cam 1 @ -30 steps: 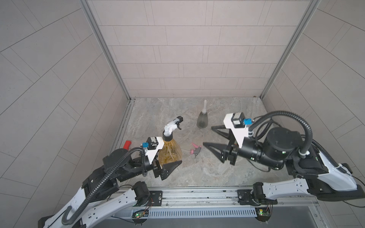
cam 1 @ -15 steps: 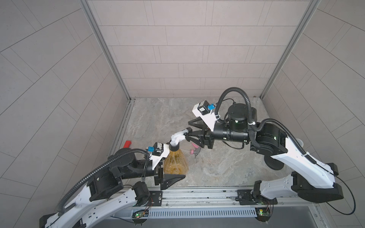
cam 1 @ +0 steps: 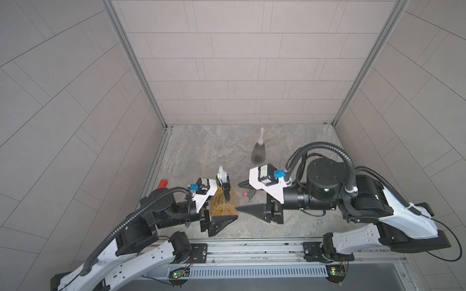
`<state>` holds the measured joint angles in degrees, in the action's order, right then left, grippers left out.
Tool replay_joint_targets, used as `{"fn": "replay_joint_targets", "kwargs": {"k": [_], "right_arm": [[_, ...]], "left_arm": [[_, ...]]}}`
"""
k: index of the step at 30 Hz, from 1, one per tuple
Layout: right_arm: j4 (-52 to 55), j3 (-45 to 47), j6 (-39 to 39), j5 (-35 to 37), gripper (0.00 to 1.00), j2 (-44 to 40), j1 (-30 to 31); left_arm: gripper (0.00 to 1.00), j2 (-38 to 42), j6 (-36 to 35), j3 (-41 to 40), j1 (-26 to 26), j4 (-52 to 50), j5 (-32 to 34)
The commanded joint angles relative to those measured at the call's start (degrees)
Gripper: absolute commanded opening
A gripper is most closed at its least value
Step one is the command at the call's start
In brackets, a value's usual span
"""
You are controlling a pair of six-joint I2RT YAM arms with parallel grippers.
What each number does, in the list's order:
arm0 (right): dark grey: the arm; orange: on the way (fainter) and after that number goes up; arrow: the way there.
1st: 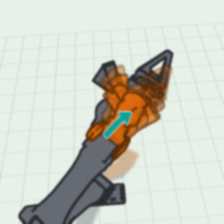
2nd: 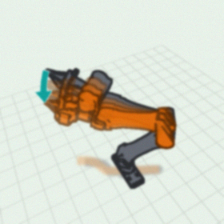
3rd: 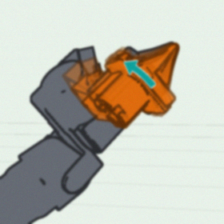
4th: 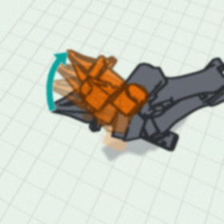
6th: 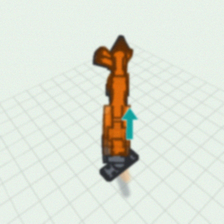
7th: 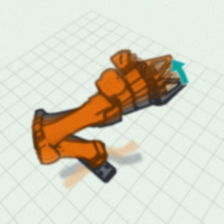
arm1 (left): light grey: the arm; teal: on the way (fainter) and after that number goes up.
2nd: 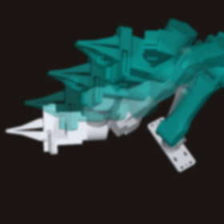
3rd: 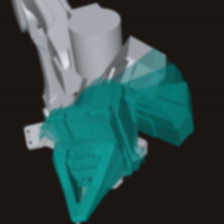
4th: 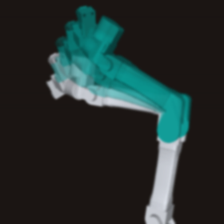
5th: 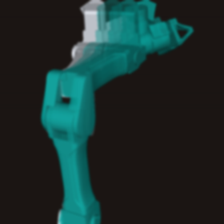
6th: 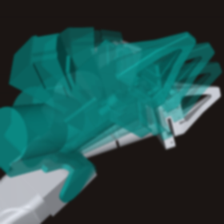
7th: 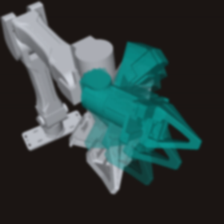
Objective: Attach spray nozzles to spray bottles
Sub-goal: Screw the spray nozzle on the spray bottle.
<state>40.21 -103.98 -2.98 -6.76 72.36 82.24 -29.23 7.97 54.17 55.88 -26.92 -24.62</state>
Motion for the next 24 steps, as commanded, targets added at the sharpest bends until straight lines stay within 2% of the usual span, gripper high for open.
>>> {"fn": "replay_joint_targets", "kwargs": {"k": [1, 4, 6, 11, 14, 19, 24], "right_arm": [[1.97, 2.07, 2.22, 4.01, 0.6, -1.52, 3.78], [-1.89, 5.98, 1.17, 6.4, 0.68, -5.53, 3.59], [-3.79, 7.66, 0.18, 3.63, 0.71, -7.76, -0.06], [-6.87, 7.35, -2.5, -16.97, 0.73, -7.24, -12.42], [-10.32, 6.65, -4.14, -26.13, 0.73, -5.93, -16.46], [-12.43, 2.87, -6.2, -33.13, 0.73, -1.96, -17.29], [-11.42, 0.02, -6.27, -33.62, 0.72, 1.53, -17.29]], "left_arm": [[0.0, -0.6, -1.02, 0.41, -0.24, 1.34, 0.27], [0.0, -0.31, -1.3, 0.63, -0.21, 1.49, -2.45], [0.0, -0.03, -1.31, 0.59, -0.24, 1.7, -5.16], [0.0, -0.6, 0.14, 0.61, -0.19, 2.45, -13.62], [0.0, -0.59, 1.43, 0.34, -0.21, 3.62, -16.91], [0.0, -0.82, 1.94, 0.41, -0.2, 3.67, -19.01], [0.0, -1.09, 1.48, 0.41, -0.24, 3.23, -19.37]]}}
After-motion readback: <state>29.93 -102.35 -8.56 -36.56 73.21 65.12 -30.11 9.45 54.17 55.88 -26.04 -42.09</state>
